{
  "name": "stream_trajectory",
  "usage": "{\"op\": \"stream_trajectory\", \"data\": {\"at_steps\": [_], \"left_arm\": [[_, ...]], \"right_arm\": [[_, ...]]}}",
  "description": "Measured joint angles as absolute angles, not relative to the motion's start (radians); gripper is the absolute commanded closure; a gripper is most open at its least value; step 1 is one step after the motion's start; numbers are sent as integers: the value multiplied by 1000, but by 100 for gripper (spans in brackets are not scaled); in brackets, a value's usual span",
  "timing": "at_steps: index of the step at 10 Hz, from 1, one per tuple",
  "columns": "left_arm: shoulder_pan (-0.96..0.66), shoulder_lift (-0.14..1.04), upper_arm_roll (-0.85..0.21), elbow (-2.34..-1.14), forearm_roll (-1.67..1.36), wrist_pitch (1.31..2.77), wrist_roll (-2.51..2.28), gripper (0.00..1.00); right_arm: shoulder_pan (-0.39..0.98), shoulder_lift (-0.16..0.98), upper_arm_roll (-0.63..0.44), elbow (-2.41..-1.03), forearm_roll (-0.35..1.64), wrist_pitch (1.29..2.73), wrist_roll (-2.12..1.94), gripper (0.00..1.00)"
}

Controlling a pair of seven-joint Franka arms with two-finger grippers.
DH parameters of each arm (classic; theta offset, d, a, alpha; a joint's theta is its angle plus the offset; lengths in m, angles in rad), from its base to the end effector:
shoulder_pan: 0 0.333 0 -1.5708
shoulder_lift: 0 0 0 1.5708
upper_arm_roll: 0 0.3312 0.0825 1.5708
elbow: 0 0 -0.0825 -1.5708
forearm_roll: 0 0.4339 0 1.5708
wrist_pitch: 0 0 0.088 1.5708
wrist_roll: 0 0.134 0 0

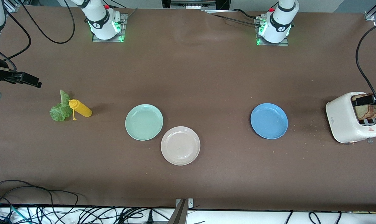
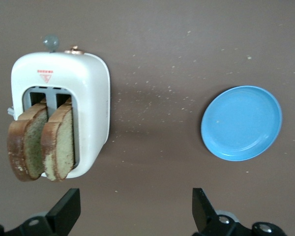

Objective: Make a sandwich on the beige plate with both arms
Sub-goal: 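Lower the left gripper onto a bread slice in the toaster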

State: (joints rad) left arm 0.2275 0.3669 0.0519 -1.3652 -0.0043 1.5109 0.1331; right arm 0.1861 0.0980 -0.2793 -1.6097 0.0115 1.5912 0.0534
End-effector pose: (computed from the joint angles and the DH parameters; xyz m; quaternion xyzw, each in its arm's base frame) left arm 0.6684 0.1859 0.4745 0.9913 0.0721 -0.1093 0.0154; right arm 0.6247 -0.0506 0.5360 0.9957 -0.0737 -0.0565 0.0066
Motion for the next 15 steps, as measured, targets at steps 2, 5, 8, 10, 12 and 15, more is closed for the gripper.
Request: {"op": "stream_trajectory", "data": {"at_steps": [2, 5, 8, 10, 12, 15], "left_arm": [[250, 401, 52, -1367, 39, 1515, 180, 0], [273, 424, 52, -1393, 45, 1558, 186, 0], [309, 426, 52, -1451, 46, 1636, 192, 0], [323, 426, 52, -1475, 46, 1665, 201, 0], [333, 425, 52, -1506, 46, 1712, 202, 0], [352, 415, 52, -1566, 46, 1778, 224, 8]], "right_arm": [[186, 98, -279, -1610, 12, 1591, 53, 0], [186, 98, -279, -1610, 12, 1591, 53, 0], [186, 98, -279, -1610, 12, 1591, 53, 0], [186, 98, -279, -1610, 12, 1591, 53, 0], [186, 98, -279, -1610, 12, 1591, 53, 0], [186, 98, -279, -1610, 12, 1590, 53, 0]]}}
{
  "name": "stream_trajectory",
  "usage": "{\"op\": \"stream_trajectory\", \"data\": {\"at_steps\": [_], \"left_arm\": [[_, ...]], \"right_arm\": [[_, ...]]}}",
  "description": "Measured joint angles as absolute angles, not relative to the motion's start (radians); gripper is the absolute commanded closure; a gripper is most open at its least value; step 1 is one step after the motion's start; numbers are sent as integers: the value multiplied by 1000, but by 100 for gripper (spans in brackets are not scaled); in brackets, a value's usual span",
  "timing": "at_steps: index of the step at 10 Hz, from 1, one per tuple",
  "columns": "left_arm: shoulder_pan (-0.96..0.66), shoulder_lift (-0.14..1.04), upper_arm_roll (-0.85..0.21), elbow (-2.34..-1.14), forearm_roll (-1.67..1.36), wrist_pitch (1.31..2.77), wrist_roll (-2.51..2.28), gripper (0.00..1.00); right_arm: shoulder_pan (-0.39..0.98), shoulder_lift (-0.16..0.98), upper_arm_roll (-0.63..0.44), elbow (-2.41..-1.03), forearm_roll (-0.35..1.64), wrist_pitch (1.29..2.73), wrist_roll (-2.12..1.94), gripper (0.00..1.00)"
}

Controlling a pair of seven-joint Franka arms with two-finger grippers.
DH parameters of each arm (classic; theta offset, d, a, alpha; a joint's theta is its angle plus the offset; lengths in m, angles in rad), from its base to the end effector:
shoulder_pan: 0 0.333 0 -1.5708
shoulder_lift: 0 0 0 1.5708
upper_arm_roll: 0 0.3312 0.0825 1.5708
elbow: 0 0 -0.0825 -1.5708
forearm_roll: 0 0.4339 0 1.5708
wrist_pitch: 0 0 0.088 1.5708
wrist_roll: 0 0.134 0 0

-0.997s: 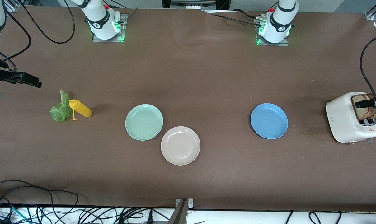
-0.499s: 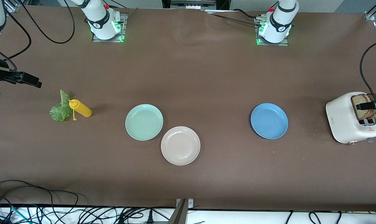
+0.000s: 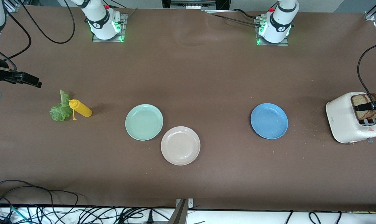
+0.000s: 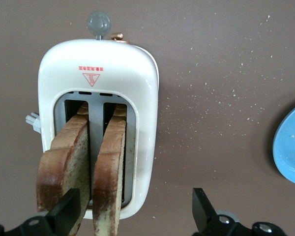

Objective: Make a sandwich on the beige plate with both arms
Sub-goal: 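Lower the left gripper onto a bread slice in the toaster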

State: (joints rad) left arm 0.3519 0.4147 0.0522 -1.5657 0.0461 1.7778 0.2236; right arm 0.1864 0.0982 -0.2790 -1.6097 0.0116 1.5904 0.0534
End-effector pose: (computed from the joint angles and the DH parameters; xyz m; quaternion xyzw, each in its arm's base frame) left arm 0.6422 0.2764 0.3574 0.9910 0.0815 -0.1060 0.0001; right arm 0.6246 -0.0502 0.5358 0.9957 -0.0734 -0.0570 0.0066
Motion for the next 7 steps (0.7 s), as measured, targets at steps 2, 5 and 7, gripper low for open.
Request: {"op": "stream_trajectory", "data": {"at_steps": [2, 5, 7], "left_arm": [[360, 408, 51, -1592, 46, 1812, 226, 45], [367, 388, 51, -1646, 46, 1856, 226, 99], [373, 382, 51, -1650, 46, 1861, 259, 100]], "right_arm": [[186, 98, -279, -1610, 12, 1590, 53, 0], [186, 98, -279, -1610, 12, 1590, 53, 0], [186, 98, -279, -1610, 12, 1590, 53, 0]]}}
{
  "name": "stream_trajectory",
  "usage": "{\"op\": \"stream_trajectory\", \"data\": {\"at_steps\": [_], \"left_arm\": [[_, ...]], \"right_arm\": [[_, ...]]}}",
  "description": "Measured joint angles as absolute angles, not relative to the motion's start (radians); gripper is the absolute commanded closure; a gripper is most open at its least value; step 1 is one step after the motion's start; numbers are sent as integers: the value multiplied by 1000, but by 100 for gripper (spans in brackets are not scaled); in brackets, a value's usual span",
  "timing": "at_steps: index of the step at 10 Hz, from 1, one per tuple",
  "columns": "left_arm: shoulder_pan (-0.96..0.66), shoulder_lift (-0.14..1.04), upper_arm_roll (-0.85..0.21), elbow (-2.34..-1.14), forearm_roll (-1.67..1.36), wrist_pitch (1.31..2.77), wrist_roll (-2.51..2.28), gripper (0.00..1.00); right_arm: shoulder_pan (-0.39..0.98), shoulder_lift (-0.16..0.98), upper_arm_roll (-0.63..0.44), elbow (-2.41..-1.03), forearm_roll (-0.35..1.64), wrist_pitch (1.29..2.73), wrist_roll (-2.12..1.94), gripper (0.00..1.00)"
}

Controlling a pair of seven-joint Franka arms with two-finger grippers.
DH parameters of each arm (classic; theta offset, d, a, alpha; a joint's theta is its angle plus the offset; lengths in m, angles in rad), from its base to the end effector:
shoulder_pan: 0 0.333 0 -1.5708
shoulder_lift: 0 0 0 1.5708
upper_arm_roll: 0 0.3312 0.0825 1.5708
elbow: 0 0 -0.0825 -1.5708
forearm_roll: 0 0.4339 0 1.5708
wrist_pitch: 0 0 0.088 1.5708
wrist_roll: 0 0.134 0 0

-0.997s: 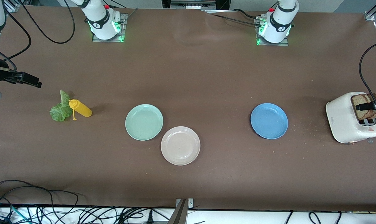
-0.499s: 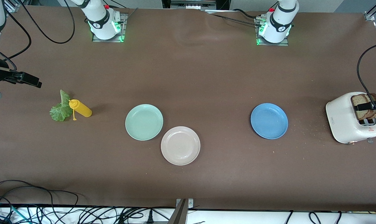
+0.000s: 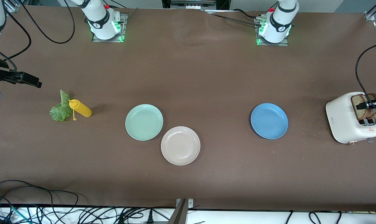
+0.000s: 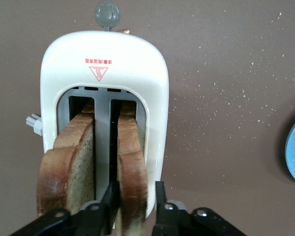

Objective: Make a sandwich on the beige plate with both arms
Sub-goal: 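Lower the left gripper onto a bread slice in the toaster, then lift the bread slice with the left gripper toward the beige plate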

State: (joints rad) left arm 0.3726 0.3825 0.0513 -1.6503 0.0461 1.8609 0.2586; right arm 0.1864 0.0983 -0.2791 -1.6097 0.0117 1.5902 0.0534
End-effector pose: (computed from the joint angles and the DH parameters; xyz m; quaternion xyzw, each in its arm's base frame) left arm 0.6274 0.2853 0.3433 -0.9932 -0.0728 0.0911 0.0007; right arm 0.6246 -0.0502 0.5357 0.9956 -0.0734 -0.0571 0.0066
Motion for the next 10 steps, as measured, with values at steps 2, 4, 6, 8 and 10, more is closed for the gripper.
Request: {"op": "stream_trajectory", "data": {"at_steps": [2, 4, 6, 8, 10], "left_arm": [[397, 381, 51, -1650, 46, 1867, 327, 100], [406, 377, 50, -1650, 46, 1872, 342, 100], [404, 367, 40, -1624, 46, 1851, 332, 100], [388, 359, 34, -1525, 27, 1750, 302, 100], [382, 360, 33, -1433, -84, 1661, 289, 100]], "right_arm": [[186, 98, -279, -1610, 12, 1590, 53, 0], [186, 98, -279, -1610, 12, 1590, 53, 0], [186, 98, -279, -1610, 12, 1590, 53, 0], [186, 98, -279, -1610, 12, 1590, 53, 0], [186, 98, -279, -1610, 12, 1590, 53, 0]]}}
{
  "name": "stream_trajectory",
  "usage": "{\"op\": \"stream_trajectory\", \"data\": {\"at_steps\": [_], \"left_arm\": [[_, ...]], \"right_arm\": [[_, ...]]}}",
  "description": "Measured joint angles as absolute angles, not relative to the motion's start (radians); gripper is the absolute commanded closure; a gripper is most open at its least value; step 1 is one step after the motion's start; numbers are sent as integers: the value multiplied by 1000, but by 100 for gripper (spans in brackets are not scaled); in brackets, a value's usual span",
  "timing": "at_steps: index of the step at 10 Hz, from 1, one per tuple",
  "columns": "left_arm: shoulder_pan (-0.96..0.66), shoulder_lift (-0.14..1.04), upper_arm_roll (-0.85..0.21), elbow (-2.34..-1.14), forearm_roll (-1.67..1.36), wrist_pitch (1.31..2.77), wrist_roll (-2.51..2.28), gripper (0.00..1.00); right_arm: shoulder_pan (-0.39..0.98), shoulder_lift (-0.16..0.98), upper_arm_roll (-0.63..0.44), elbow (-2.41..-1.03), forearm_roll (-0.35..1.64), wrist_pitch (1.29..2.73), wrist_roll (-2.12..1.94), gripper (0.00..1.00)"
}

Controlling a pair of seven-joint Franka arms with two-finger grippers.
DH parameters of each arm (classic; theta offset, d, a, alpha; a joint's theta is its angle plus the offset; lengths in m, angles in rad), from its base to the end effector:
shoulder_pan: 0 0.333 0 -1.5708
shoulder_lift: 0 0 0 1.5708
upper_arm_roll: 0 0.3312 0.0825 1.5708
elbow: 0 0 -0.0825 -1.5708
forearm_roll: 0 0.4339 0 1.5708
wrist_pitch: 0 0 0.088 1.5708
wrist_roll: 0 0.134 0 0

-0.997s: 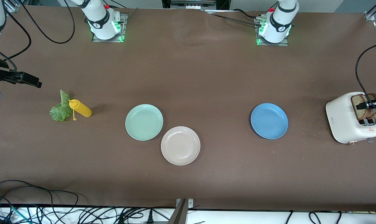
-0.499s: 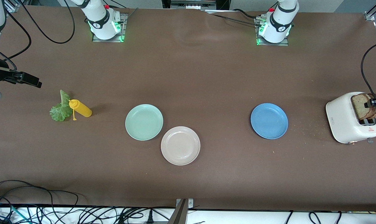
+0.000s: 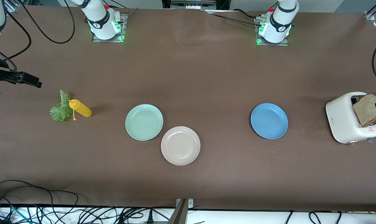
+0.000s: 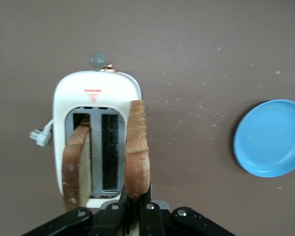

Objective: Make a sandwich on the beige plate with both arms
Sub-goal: 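Lift the bread slice with the left gripper toward the beige plate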

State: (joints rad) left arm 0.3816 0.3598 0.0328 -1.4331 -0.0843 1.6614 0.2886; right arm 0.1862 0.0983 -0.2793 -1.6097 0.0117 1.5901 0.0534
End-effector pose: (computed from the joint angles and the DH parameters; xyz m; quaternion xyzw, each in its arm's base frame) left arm 0.6507 0.2715 0.4549 0.9948 0.0686 -0.0492 0.0562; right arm 0.6246 -0.0504 0.5357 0.9956 -0.0736 -0.0572 0.0066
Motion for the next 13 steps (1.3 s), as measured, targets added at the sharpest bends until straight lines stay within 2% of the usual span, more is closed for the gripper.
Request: {"op": "stream_trajectory", "data": {"at_steps": [2, 5, 9, 13], "left_arm": [[363, 363, 27, -1413, -198, 1604, 255, 100], [242, 409, 8, -1415, -374, 1539, 152, 100], [36, 549, 0, -1416, -724, 1521, 39, 100], [-35, 667, -3, -1413, -1038, 1520, 122, 100]], "right_arm": [[186, 98, -279, -1610, 12, 1590, 53, 0], [186, 98, -280, -1610, 12, 1589, 53, 0], [186, 99, -280, -1610, 13, 1580, 53, 0], [186, 98, -280, -1610, 13, 1580, 53, 0]]}}
